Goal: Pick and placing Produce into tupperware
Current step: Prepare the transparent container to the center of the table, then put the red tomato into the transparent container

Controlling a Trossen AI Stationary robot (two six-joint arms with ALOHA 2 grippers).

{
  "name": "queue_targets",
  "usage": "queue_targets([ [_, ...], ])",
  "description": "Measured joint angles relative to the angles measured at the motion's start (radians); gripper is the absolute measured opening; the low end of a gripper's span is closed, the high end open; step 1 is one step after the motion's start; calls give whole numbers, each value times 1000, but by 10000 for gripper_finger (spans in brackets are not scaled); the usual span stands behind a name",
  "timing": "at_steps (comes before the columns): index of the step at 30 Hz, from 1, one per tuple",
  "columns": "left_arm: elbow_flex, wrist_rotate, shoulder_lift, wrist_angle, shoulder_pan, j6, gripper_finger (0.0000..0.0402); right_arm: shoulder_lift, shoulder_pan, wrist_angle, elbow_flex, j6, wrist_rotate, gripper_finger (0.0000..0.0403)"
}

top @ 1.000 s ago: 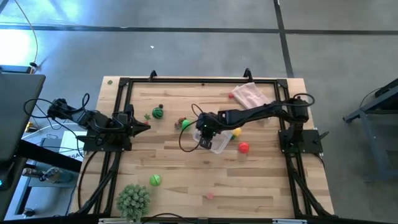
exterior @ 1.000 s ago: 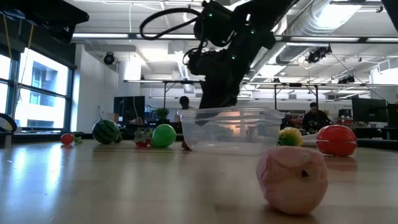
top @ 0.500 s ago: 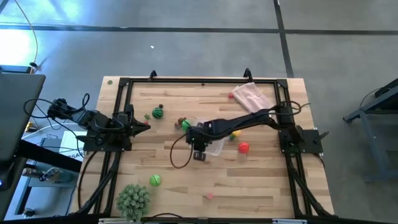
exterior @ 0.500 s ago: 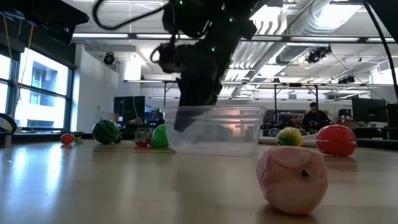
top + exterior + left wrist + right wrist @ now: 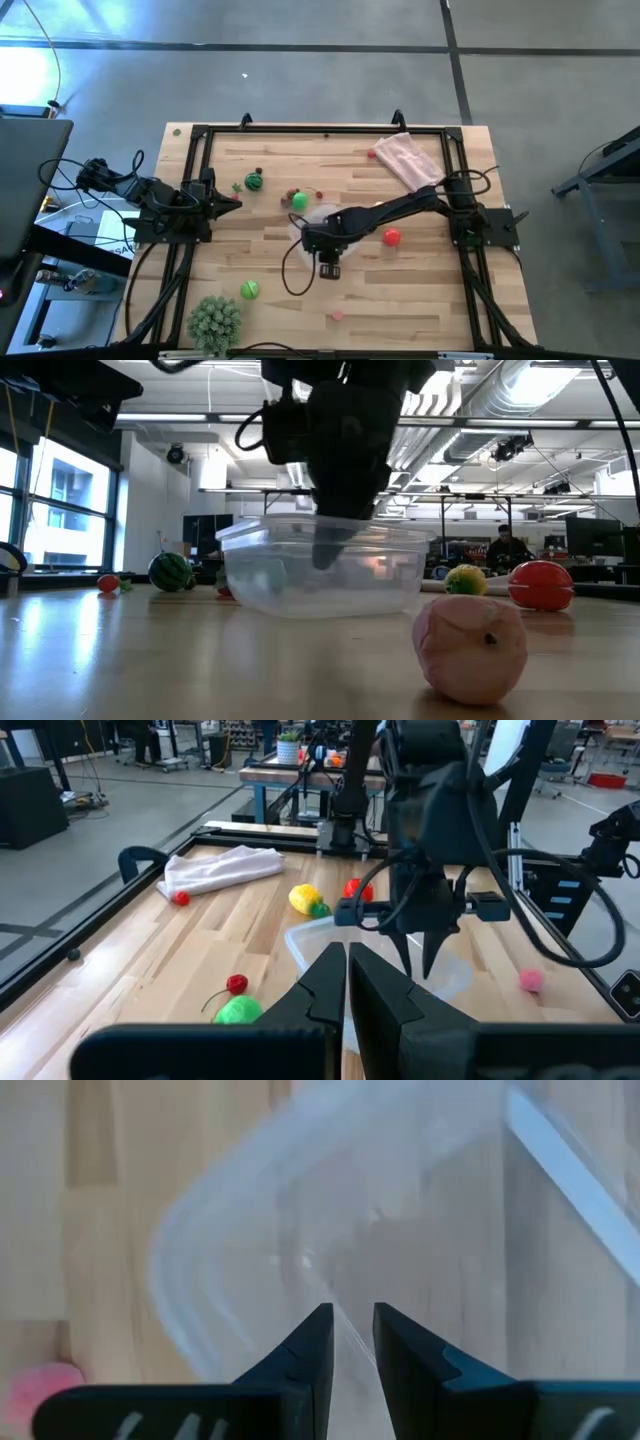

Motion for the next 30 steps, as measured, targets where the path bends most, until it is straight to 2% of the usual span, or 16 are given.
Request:
queue_targets([
  [7,0,7,0,0,0,0,8,0,29,-57,0,44,-1,67],
  [21,0,8,0,0,0,0,8,0,25,-51,0,33,19,67],
  [30,0,8,0,0,0,0,8,0,35,-189,126,-8,150,67],
])
